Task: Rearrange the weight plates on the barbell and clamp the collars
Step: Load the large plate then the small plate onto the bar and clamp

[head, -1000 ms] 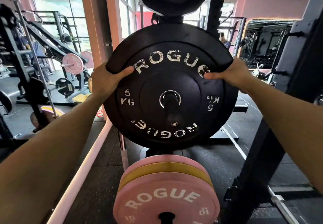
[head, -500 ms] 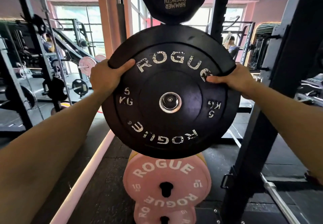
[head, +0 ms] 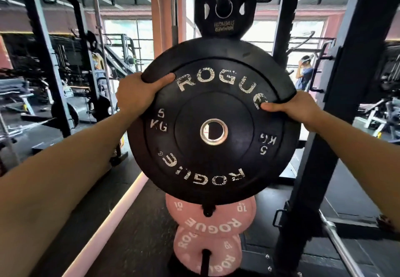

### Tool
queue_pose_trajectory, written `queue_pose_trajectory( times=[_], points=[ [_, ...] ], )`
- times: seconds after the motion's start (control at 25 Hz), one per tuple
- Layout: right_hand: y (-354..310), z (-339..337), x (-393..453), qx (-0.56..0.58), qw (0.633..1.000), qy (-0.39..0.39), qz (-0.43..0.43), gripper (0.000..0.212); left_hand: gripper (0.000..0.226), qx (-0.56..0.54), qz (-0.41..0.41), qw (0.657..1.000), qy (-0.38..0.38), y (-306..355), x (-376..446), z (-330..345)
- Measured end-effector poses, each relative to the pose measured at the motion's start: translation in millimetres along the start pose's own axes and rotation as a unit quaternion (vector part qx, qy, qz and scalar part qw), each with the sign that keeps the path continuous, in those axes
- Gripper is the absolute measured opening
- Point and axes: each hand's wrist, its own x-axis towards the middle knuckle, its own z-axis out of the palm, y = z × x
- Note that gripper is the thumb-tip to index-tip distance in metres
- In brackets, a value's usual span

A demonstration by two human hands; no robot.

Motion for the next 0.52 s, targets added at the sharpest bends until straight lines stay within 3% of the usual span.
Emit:
queue_pose_trajectory(
  times=[0.08,0.28,0.52],
  points=[
    [-11,-11,-24,-0.013,1.000,0.002,-0.015,0.052,0.081,-0.003,0.008,1.000,0.008,12,-15,-23],
    [-21,-44,-76,-0.023,1.000,-0.007,-0.020,0.071,0.084,0.008,0.013,1.000,0.002,40,-57,-62],
    [-40,-93,-155,-0.054,0.997,-0.026,-0.045,0.049,0.088,0.013,-0.007,1.000,0.024,73,-126,-108]
  ],
)
